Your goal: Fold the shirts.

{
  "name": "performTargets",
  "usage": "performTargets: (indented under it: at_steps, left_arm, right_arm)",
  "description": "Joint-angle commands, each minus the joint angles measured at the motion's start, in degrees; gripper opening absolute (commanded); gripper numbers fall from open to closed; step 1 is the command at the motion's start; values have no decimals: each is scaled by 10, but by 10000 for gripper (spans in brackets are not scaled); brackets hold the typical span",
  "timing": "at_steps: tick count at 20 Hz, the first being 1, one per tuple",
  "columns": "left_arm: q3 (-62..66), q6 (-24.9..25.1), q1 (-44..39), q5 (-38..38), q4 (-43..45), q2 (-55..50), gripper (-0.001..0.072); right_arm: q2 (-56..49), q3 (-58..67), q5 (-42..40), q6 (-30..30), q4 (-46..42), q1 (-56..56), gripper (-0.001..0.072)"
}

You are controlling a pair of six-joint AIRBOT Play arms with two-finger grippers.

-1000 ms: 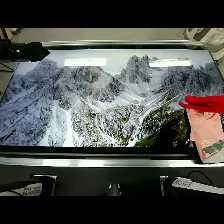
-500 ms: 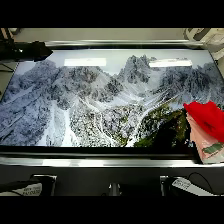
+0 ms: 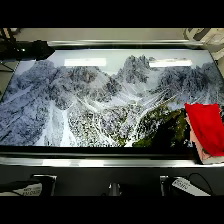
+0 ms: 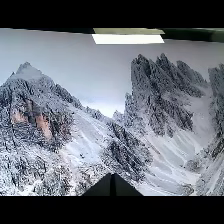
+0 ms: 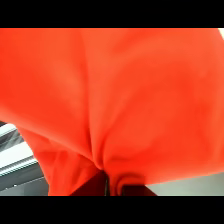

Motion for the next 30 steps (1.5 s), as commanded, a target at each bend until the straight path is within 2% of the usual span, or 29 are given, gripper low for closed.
performTargets:
  at_steps: [1, 2, 3, 5, 7, 9, 10, 11, 13, 14, 15, 16, 17, 18, 19, 21, 24, 30]
  left_arm:
    - [0, -2, 0, 2, -1, 0, 23]
    - [0, -2, 0, 1, -3, 0, 23]
    - [0, -2, 0, 0, -9, 0, 23]
    - [0, -2, 0, 1, -16, 3, 23]
    - [14, -1, -2, 0, -19, 5, 23]
    - [44, 0, -10, 1, 21, 3, 22]
    - [64, -8, -21, 0, 89, 1, 21]
    - [80, -41, -37, -8, 183, -3, 21]
    - [93, -133, -76, -67, 401, -13, 21]
    - [91, -168, -86, -110, 455, -22, 22]
    - [85, -179, -87, -155, 458, -32, 32]
    - [72, -178, -87, -196, 448, -42, 176]
    - [49, -178, -86, -252, 436, -52, 520]
    - [13, -176, -86, -304, 427, -57, 715]
    - [-33, -176, -86, -326, 421, -54, 711]
    - [-144, -181, -87, -275, 391, -10, 702]
    - [-231, -208, -86, -177, 381, 54, 693]
    - [-224, -206, -86, -172, 381, 56, 694]
  right_arm:
    - [11, -14, -11, 23, -18, 0, 142]
    - [17, -14, -19, 23, -24, 0, 513]
    - [23, -12, -36, 15, -39, 0, 664]
    - [29, 33, -51, 10, -83, 0, 657]
    - [29, 126, -90, -37, -73, 1, 657]
    - [28, 237, -158, -57, -59, 24, 655]
    - [29, 291, -195, -58, -56, 54, 643]
    - [29, 332, -227, -58, -45, 92, 625]
    - [28, 374, -256, -31, 2, 200, 624]
    - [25, 373, -250, 2, 27, 256, 624]
    - [15, 371, -220, 29, 45, 318, 624]
    - [-3, 367, -184, 33, 47, 374, 624]
    - [-28, 362, -139, 29, 46, 425, 625]
    - [-56, 358, -80, 22, 47, 463, 624]
    - [-86, 349, -26, 9, 49, 495, 623]
    - [-121, 312, 27, -6, 60, 537, 615]
    - [-124, 261, -8, 5, 53, 572, 617]
    - [-124, 259, -25, 7, 38, 575, 616]
